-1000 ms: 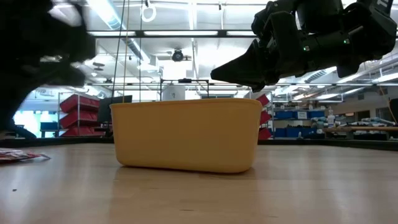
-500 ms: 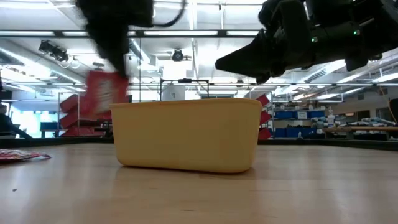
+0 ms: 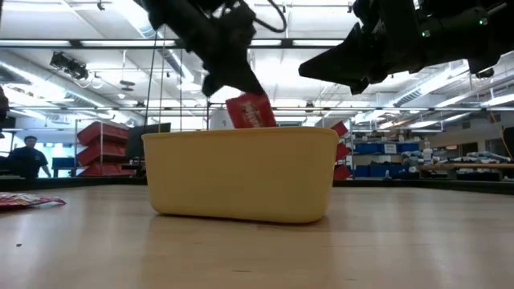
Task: Sort candy
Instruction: Put the red candy into the green bin, then move the green bin to the right of the blue bin
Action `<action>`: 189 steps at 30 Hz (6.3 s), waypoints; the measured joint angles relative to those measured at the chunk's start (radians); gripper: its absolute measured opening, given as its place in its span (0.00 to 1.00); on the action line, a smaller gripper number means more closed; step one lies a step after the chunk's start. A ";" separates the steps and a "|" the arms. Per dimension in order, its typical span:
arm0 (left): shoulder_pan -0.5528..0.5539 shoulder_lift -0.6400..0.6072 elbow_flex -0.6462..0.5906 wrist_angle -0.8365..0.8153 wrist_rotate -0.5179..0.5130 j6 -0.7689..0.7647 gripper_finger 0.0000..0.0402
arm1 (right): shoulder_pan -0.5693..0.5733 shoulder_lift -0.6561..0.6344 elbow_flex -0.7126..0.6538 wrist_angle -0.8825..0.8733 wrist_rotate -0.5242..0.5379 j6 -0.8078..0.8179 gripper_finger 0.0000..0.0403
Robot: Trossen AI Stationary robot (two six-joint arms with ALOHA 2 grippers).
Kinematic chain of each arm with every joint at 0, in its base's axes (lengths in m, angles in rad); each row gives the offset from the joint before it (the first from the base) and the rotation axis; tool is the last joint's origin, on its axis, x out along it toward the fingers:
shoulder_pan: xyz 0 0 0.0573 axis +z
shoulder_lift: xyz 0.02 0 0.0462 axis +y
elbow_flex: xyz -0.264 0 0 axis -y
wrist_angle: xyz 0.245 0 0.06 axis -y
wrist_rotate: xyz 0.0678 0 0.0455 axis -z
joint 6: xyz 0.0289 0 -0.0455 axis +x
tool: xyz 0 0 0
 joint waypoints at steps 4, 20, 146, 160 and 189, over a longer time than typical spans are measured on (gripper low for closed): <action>0.073 0.069 0.000 0.070 0.088 0.004 0.00 | 0.001 -0.002 0.000 -0.014 0.002 0.000 0.05; 0.136 0.235 0.000 0.101 0.141 0.067 0.01 | 0.001 -0.002 0.000 -0.057 0.003 0.019 0.05; -0.166 0.043 0.070 -0.140 -0.364 0.749 0.00 | -0.071 -0.303 0.050 -0.490 0.166 0.042 0.05; -0.082 0.312 0.069 0.075 -0.420 0.788 0.00 | -0.071 -0.331 0.050 -0.573 0.186 0.080 0.04; -0.140 0.305 0.274 -0.290 -0.447 0.582 0.16 | -0.104 -0.313 0.051 -0.566 0.120 0.116 0.07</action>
